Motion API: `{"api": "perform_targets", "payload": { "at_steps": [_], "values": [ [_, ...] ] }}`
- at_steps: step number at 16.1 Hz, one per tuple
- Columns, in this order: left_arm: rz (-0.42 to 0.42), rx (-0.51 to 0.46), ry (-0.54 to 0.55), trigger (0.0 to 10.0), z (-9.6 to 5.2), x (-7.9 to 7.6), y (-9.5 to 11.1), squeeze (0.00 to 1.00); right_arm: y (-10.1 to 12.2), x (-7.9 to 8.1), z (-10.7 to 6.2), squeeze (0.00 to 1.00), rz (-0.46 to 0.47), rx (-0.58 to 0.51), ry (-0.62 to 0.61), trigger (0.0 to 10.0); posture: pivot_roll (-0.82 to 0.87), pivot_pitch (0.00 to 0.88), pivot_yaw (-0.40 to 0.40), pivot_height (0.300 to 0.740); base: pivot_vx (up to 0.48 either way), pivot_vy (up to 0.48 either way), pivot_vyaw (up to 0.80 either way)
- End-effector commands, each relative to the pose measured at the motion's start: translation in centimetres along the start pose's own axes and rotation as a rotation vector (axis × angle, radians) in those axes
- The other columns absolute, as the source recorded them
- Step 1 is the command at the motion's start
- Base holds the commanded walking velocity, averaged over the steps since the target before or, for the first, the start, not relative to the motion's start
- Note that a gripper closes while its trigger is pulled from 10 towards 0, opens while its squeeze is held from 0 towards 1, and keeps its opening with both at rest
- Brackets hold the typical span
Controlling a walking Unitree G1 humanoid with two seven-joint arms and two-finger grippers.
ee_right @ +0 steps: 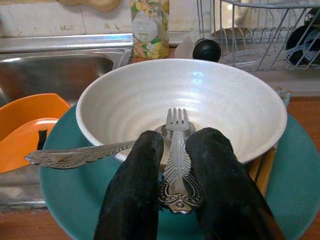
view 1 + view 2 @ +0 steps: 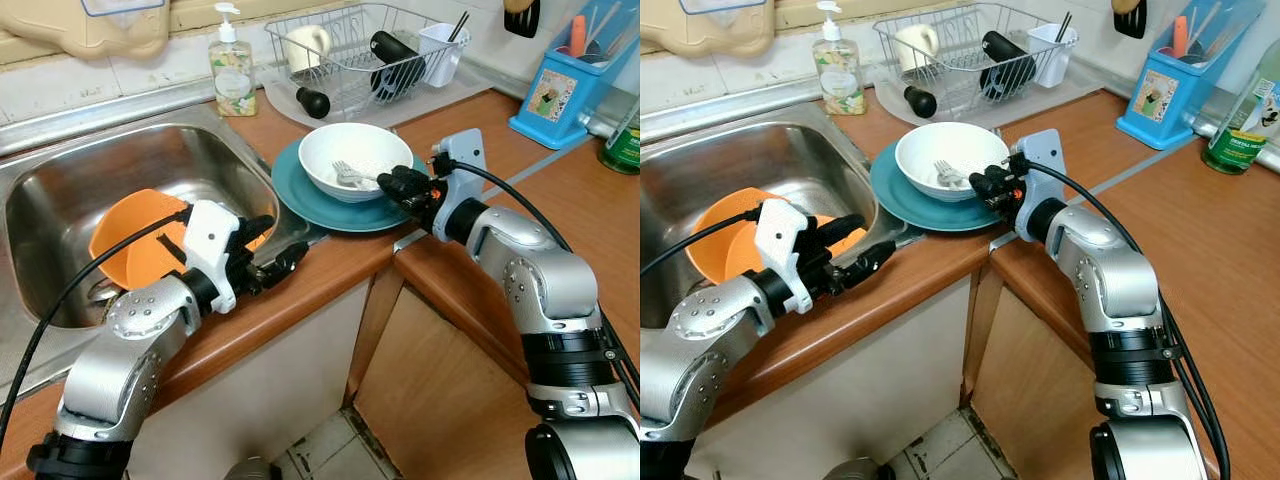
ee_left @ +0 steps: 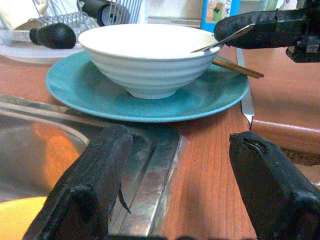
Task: Kitchen organization
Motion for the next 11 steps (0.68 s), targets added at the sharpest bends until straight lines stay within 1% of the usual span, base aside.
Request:
{"api": "perform_targets", "payload": {
  "at_steps": [1,2,4,5,6,8,9,10,11],
  "values": [
    [0.041,-0.004,-0.008,10.0,0.3,0.1,0.5,0.00,1.6,-0.6,-0.1,0.00,-0.015,-0.051,-0.022,0.9,0.00,0.000,0.039,0.740,0.000,0.000,0.00],
    [0.120,-0.002,-0.016,10.0,0.7,0.2,1.0,0.00,2.9,-0.9,-0.5,0.00,-0.018,-0.094,-0.032,0.7,0.00,0.000,0.040,0.740,0.000,0.000,0.00],
    [0.190,-0.015,-0.021,10.0,1.1,0.3,1.7,0.00,4.0,-0.7,-0.8,0.00,-0.022,-0.130,-0.025,0.5,0.00,0.000,0.041,0.740,0.000,0.000,0.00],
    [0.273,-0.049,-0.031,10.0,1.6,0.1,2.7,0.00,5.1,0.1,-1.0,0.00,-0.018,-0.162,0.015,0.9,0.00,0.000,0.041,0.740,0.000,0.000,0.00],
    [0.313,-0.066,-0.037,10.0,1.9,0.0,3.2,0.00,5.4,0.5,-1.1,0.00,-0.019,-0.173,0.036,0.9,0.00,0.000,0.043,0.740,0.000,0.000,0.00],
    [0.452,-0.110,-0.031,10.0,2.6,0.0,4.5,0.00,6.0,2.8,-1.2,0.00,-0.043,-0.182,0.140,1.0,0.00,0.000,0.044,0.740,0.000,0.000,0.00],
    [0.480,-0.116,-0.025,10.0,2.7,0.1,4.8,0.00,5.9,3.4,-1.2,0.00,-0.050,-0.175,0.171,1.1,0.00,0.000,0.044,0.740,0.000,0.000,0.00],
    [0.563,-0.120,0.004,10.0,3.1,0.6,5.4,0.00,5.6,4.9,-1.2,0.00,-0.060,-0.155,0.233,1.1,0.00,0.000,0.044,0.740,0.000,0.000,0.00],
    [0.604,-0.119,0.018,10.0,3.3,1.0,5.6,0.00,5.4,5.7,-1.1,0.00,-0.055,-0.143,0.264,1.1,0.00,0.000,0.044,0.740,0.000,0.000,0.00]
  ]
}}
Point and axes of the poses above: a point about 5 cm out from each wrist's last joint towards the gripper, its own z axis pointing out of the wrist towards the gripper, its own y axis along the axis of the wrist's last joint, x = y × z, the point moved 5 cm from there along z, pointing out of the wrist towards the gripper
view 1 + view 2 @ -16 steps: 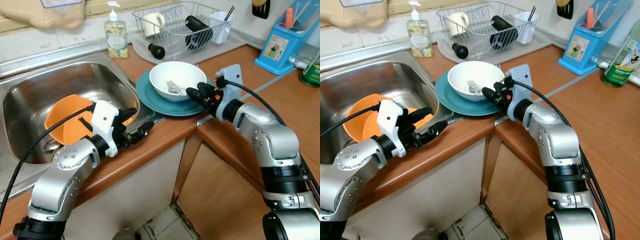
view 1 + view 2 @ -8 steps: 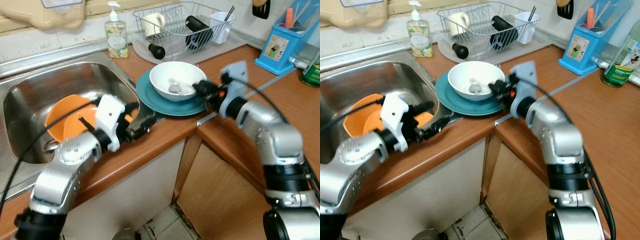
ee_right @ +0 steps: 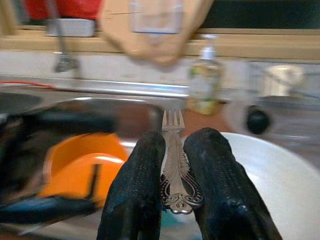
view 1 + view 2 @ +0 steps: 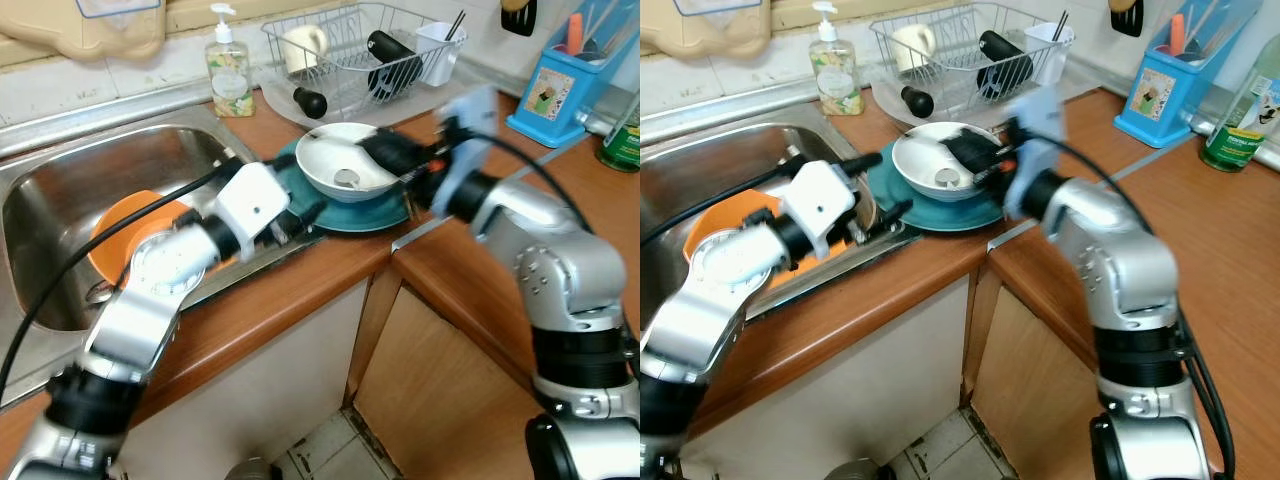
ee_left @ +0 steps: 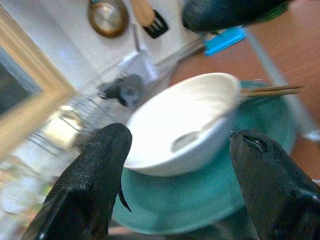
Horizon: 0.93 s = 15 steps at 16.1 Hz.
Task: Kitchen organization
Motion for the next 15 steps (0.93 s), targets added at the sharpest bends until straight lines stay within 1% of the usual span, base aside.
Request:
{"api": "perform_targets", "payload": {
  "at_steps": [1,2,3,4,5,8,12,13,14,15],
  "values": [
    [0.063,0.006,0.015,2.0,0.3,0.6,0.0,0.00,-0.1,1.5,0.4,0.00,0.007,0.012,0.055,1.0,0.00,0.000,0.044,0.740,0.000,0.000,0.00],
    [0.086,0.009,0.024,0.0,0.4,0.8,-0.1,0.00,-0.2,2.0,0.5,0.00,0.011,0.016,0.074,0.9,0.00,0.000,0.044,0.740,0.000,0.000,0.00],
    [0.117,0.005,0.039,0.0,0.5,1.2,-0.1,0.00,-0.3,2.4,0.6,0.00,0.014,0.023,0.094,1.0,0.00,0.000,0.044,0.740,0.000,0.000,0.00],
    [0.127,0.007,0.047,0.0,0.5,1.3,-0.1,0.00,-0.4,2.6,0.6,0.00,0.015,0.026,0.102,0.9,0.00,0.000,0.044,0.740,0.000,0.000,0.00],
    [0.165,0.018,0.052,0.0,0.7,1.5,-0.5,0.00,-0.6,3.2,0.8,0.00,0.019,0.037,0.117,1.2,0.01,0.000,0.042,0.740,0.000,0.000,0.00],
    [0.199,0.032,0.043,0.0,0.8,1.3,-1.1,0.00,-0.6,3.7,1.0,0.00,0.032,0.041,0.130,1.5,0.00,0.000,0.043,0.740,0.000,0.000,0.00],
    [0.243,0.047,0.037,0.0,0.9,1.3,-1.6,0.00,-0.6,3.9,1.2,0.00,0.044,0.044,0.134,1.5,0.01,0.000,0.043,0.740,0.000,0.000,0.00],
    [0.255,0.052,0.035,0.0,0.9,1.3,-1.7,0.00,-0.6,4.0,1.2,0.00,0.047,0.044,0.135,1.2,0.01,0.000,0.043,0.740,0.000,0.000,0.00],
    [0.267,0.054,0.038,0.0,0.9,1.4,-1.8,0.00,-0.6,4.0,1.2,0.00,0.051,0.043,0.136,1.2,0.01,0.000,0.043,0.740,0.000,0.000,0.00],
    [0.281,0.056,0.041,0.0,0.9,1.5,-1.8,0.00,-0.6,4.0,1.2,0.00,0.054,0.043,0.135,1.5,0.01,0.000,0.043,0.740,0.000,0.000,0.00]
  ]
}}
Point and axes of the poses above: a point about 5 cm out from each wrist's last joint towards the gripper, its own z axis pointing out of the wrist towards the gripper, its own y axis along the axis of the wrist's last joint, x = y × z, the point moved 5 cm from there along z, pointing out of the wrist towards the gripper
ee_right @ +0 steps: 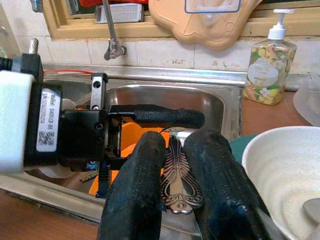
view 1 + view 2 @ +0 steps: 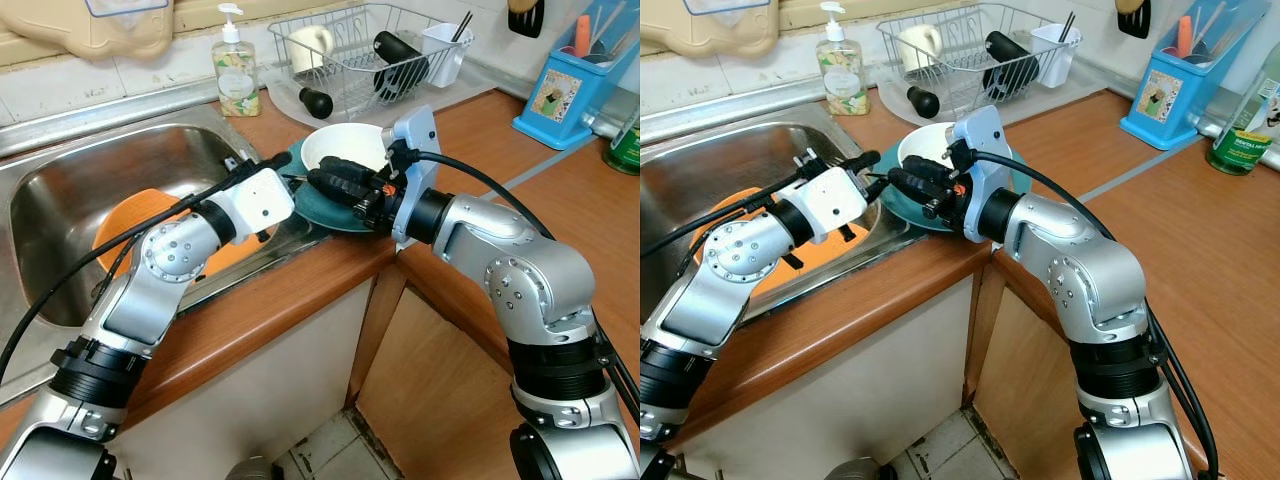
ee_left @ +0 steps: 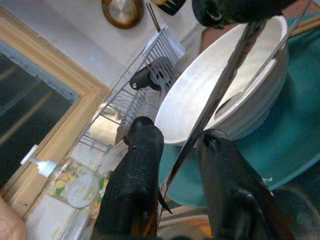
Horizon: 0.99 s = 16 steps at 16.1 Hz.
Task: Kitchen organization
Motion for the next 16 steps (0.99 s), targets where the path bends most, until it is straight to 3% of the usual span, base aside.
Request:
{"api": "perform_targets", "payload": {
  "at_steps": [1,3,4,5,6,8,11,12,13,14,16],
  "values": [
    [0.045,-0.001,0.005,0.0,0.2,0.5,0.2,0.00,0.5,0.5,0.0,0.00,-0.004,-0.012,0.016,1.9,0.01,0.000,0.043,0.740,0.000,0.000,0.00],
    [0.073,0.009,0.000,0.0,0.2,0.5,-0.1,0.00,0.5,0.5,0.0,0.00,-0.001,-0.012,0.015,3.0,0.01,0.000,0.043,0.740,0.000,0.000,0.00],
    [0.096,0.012,-0.010,0.0,0.2,0.4,-0.2,0.00,0.5,0.5,0.1,0.00,-0.002,-0.011,0.013,4.3,0.01,0.000,0.043,0.740,0.000,0.000,0.00],
    [0.100,0.013,-0.011,0.0,0.2,0.4,-0.2,0.00,0.5,0.5,0.1,0.00,-0.001,-0.011,0.013,4.4,0.01,0.000,0.043,0.740,0.000,0.000,0.00],
    [0.126,0.019,-0.020,0.0,0.2,0.3,-0.3,0.00,0.6,0.6,0.2,0.00,0.000,-0.011,0.015,6.9,0.01,0.000,0.042,0.740,0.000,0.000,0.00],
    [0.142,0.021,-0.022,0.0,0.2,0.3,-0.4,0.00,0.6,0.7,0.2,0.00,0.000,-0.012,0.017,10.0,0.01,0.000,0.042,0.740,0.000,0.000,0.00],
    [0.165,0.031,-0.020,0.0,0.0,0.6,-0.7,0.00,0.7,0.7,0.5,0.00,0.005,-0.017,0.011,10.0,0.01,0.000,0.039,0.740,0.000,0.000,0.00],
    [0.171,0.037,-0.017,0.0,-0.1,0.8,-0.9,0.00,0.7,0.7,0.6,0.85,0.022,-0.023,0.014,10.0,0.01,0.000,0.038,0.740,0.000,0.000,0.00],
    [0.180,0.050,-0.013,0.0,-0.3,1.0,-1.3,0.00,0.8,0.7,0.6,1.00,0.016,-0.025,0.021,10.0,0.01,0.000,0.037,0.740,0.000,0.000,0.00],
    [0.180,0.057,-0.009,0.0,-0.4,1.2,-1.5,0.00,0.8,0.7,0.5,0.00,0.001,-0.024,0.014,10.0,0.01,0.000,0.037,0.740,0.000,0.000,0.00],
    [0.200,0.124,0.012,0.0,-1.1,2.3,-3.2,0.00,0.3,0.4,0.4,0.00,-0.051,0.009,-0.006,10.0,0.00,0.000,0.038,0.740,0.000,0.000,0.00]
  ]
}}
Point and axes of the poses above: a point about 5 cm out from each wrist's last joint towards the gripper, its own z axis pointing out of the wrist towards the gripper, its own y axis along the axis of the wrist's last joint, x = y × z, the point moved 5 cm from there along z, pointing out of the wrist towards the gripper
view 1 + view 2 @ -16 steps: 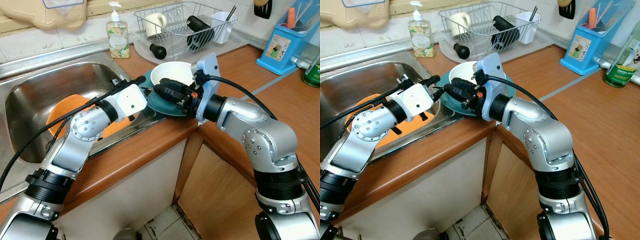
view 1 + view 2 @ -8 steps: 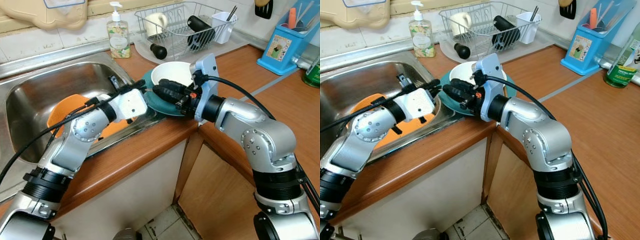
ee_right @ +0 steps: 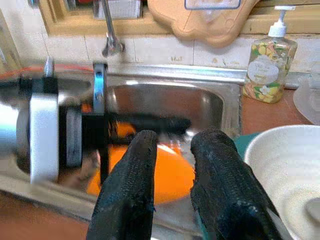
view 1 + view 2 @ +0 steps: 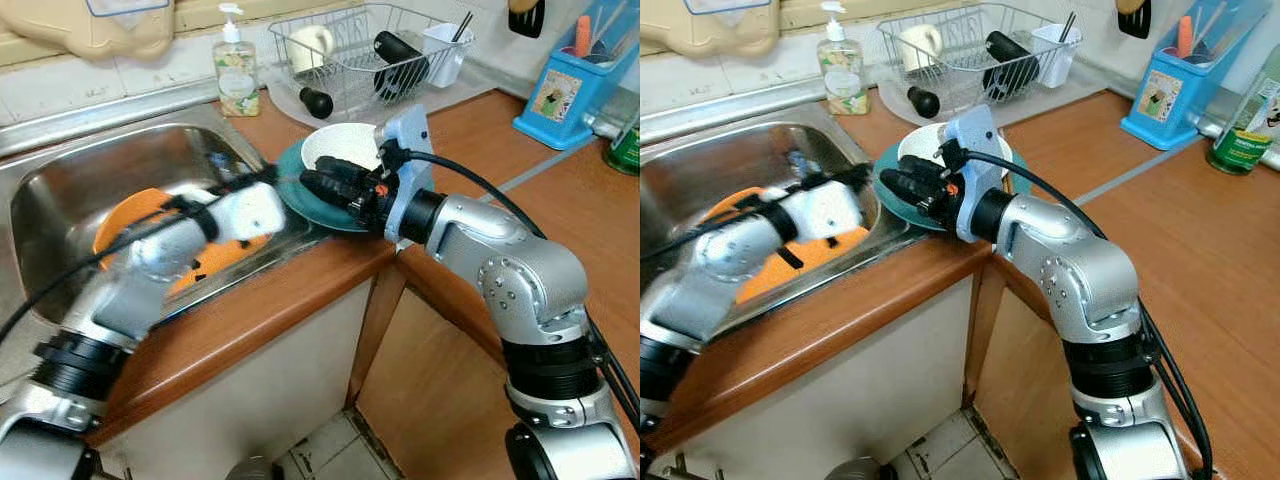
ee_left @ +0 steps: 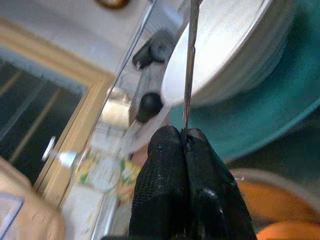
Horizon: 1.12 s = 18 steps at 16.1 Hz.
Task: Kitchen organization
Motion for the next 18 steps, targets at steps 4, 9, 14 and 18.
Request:
{"api": "perform_targets", "payload": {
  "at_steps": [4,9,14,18],
  "values": [
    [-0.019,0.289,0.009,0.0,-1.9,0.9,-7.4,0.00,-1.1,0.7,-0.5,0.00,-0.078,0.055,0.032,10.0,0.00,0.000,0.036,0.740,0.000,0.000,0.00],
    [-0.167,0.528,-0.177,10.0,-2.9,-4.0,-12.5,0.00,-2.7,1.3,-0.6,0.00,-0.134,0.132,0.049,10.0,-0.01,0.000,0.040,0.740,0.000,0.000,0.00],
    [-0.257,0.572,-0.297,10.0,-3.4,-6.8,-13.2,1.00,-1.4,-0.7,-0.7,0.00,-0.131,0.069,-0.078,10.0,-0.01,0.000,0.037,0.740,0.000,0.000,0.00],
    [-0.310,0.548,-0.282,10.0,-3.3,-6.5,-12.9,1.00,1.0,-4.1,-1.1,0.51,-0.089,-0.052,-0.258,10.0,0.00,0.000,0.034,0.740,0.000,0.000,0.00]
  ]
}}
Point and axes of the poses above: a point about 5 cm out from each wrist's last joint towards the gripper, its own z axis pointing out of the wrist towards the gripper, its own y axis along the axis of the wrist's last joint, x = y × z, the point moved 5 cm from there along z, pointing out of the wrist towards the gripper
